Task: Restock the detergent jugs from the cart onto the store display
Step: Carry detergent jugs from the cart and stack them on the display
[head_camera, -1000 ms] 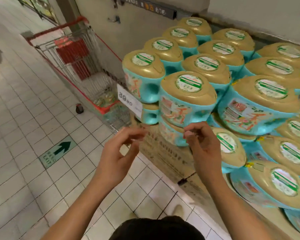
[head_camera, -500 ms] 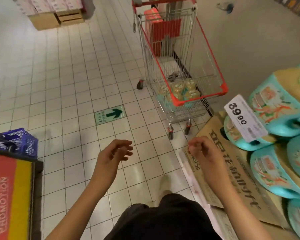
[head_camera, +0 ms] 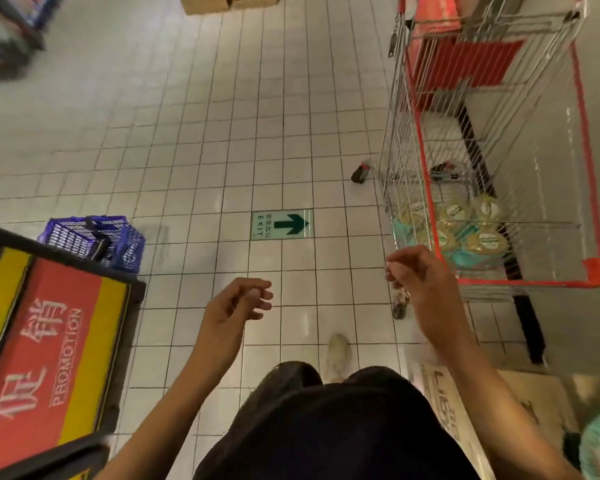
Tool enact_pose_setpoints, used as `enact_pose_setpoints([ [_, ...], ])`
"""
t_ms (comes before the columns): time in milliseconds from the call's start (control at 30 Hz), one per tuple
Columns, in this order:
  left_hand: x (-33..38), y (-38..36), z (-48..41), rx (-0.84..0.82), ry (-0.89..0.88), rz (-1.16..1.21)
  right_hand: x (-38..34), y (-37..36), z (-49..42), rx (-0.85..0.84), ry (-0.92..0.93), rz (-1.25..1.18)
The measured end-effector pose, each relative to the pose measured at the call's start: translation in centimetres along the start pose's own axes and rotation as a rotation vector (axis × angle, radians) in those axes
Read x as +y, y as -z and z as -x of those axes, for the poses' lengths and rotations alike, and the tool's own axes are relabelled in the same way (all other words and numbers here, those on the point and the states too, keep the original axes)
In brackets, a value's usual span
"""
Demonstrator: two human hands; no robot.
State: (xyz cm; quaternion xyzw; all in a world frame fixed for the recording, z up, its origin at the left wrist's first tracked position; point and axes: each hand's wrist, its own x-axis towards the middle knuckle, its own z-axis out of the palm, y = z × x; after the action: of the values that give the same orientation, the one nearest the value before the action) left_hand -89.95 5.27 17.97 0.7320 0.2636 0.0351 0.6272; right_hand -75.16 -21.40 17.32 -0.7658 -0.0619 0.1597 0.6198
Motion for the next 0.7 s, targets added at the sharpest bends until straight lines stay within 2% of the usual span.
enact_pose_setpoints([
  [167, 3.4, -0.7, -8.1, 0.003, -0.015, -0.067, -2.3, 0.6, -10.8, -0.007, 0.030, -0.033],
  [367, 5.8, -2.1, -19.6, -0.041, -0.016, -0.142, -2.2, 1.6, -21.4, 0.068, -0.010, -0.022],
  [533, 9.2, -5.4, -31.5, -0.203, -0.058, -0.182, -2.2, 2.7, -28.5, 0.163, -0.152, -0.021],
  [700, 14.8, -10.9, -42.5, -0.458, -0.139, -0.216, -2.7, 4.4, -33.1, 0.335, -0.246, -0.097],
])
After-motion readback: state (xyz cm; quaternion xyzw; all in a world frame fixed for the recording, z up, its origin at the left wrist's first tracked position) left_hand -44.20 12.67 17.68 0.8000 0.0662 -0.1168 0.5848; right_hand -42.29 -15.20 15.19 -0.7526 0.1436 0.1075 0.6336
